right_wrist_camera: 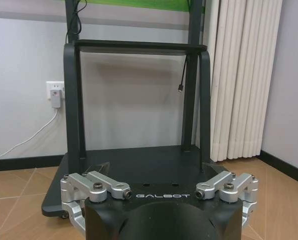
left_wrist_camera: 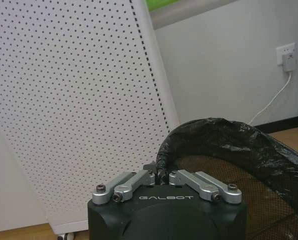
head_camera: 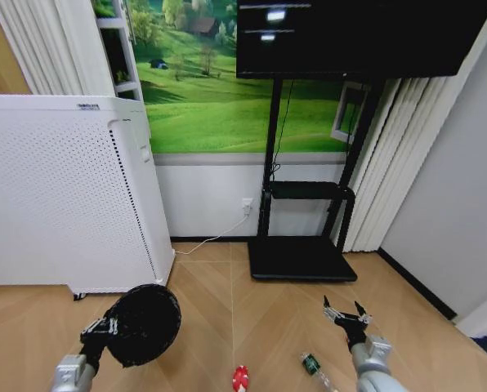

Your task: Pick up the trash bin and place the garbage on the floor into it.

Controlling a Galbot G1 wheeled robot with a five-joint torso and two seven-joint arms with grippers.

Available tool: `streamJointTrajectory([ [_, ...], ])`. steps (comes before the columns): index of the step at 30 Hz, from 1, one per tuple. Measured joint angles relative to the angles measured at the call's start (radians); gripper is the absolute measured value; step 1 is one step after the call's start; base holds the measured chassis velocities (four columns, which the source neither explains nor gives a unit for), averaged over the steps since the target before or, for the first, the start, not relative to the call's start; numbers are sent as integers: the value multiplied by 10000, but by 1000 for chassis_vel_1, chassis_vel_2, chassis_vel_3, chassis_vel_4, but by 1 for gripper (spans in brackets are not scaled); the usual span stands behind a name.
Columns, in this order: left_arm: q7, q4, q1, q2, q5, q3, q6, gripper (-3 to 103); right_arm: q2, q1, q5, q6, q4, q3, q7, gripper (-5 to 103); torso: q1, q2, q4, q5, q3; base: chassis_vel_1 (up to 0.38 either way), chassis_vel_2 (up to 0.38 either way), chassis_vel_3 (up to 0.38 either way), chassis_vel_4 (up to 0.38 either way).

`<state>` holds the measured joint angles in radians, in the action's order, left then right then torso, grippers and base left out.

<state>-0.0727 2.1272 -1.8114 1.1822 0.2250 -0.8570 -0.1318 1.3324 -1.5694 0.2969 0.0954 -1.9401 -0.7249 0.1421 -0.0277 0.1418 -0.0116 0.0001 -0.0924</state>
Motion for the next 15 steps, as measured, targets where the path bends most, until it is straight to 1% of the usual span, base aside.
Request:
streamJointTrajectory([
  [6,41,-134,-73,54,-2,-30,114,6,-26,-22,-23,-52,30,-4,-16,100,0,0,0,-1,0,137,183,-129,-191],
  [7,42,-176,-62,67,-7,-30,117,6,-29,-31,-24,-62,36,-5,-17,100,1,0,3,-3,0,201,213,-167,-233],
  [10,42,-223,14,98,-21,9,119,6,-34,-48,-23,-97,47,-7,-17,100,1,0,-1,1,0,221,240,-185,-235],
  [14,44,-271,62,115,-39,57,120,6,-45,-76,-28,-144,75,-16,-17,100,1,-1,-2,-4,0,230,246,-213,-269],
  [15,46,-296,79,116,-45,62,119,6,-48,-93,-32,-167,91,-21,-17,100,0,-1,-2,1,0,281,295,-222,-294],
])
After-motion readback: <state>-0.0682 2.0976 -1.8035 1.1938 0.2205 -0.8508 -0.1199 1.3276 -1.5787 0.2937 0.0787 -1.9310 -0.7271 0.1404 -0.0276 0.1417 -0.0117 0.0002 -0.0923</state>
